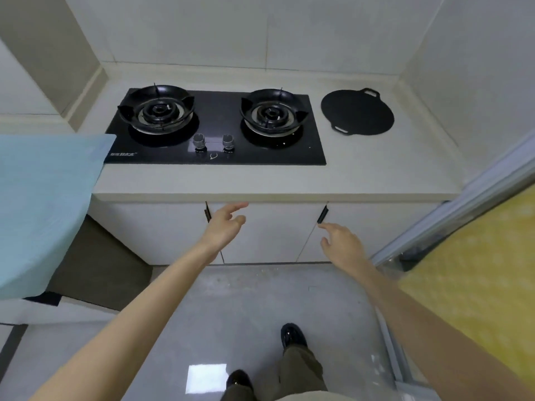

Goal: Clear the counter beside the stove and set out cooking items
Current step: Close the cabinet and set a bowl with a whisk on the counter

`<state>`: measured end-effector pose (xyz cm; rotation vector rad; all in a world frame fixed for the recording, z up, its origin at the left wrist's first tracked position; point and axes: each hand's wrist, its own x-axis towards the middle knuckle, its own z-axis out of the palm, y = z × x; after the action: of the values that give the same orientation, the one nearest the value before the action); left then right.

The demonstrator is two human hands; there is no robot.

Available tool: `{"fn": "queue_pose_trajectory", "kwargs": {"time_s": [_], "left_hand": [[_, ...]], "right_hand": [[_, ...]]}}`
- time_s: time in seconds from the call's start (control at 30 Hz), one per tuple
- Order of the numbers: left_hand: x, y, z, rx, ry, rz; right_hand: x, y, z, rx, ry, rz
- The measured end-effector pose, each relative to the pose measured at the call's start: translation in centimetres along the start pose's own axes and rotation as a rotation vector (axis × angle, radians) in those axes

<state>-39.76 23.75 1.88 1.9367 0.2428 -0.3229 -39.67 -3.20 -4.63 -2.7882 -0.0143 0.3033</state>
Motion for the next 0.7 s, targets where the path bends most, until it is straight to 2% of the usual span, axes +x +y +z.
{"fn": "queue_pose_trajectory", "kwargs": {"time_s": [0.2, 0.5, 0.6, 0.7], "left_hand": [[5.6, 1.8, 7.4, 0.386, -0.089, 0.186], [15.0, 2.6, 16.6, 0.768, -0.186, 0.154], [16.2, 2.2, 18.1, 0.893, -0.226, 0.124], [16.9, 1.3, 18.7, 0.934, -0.174, 0.134]], "right_hand": [[3.7, 5.7, -0.4, 0.245, -0.088, 0.100], [13.3, 11.9, 1.8, 0.421, -0.342, 0.260], [15.8, 12.5, 2.4, 0.589, -0.412, 0.322], [18.0, 12.1, 3.3, 0.796, -0.468, 0.423]]}}
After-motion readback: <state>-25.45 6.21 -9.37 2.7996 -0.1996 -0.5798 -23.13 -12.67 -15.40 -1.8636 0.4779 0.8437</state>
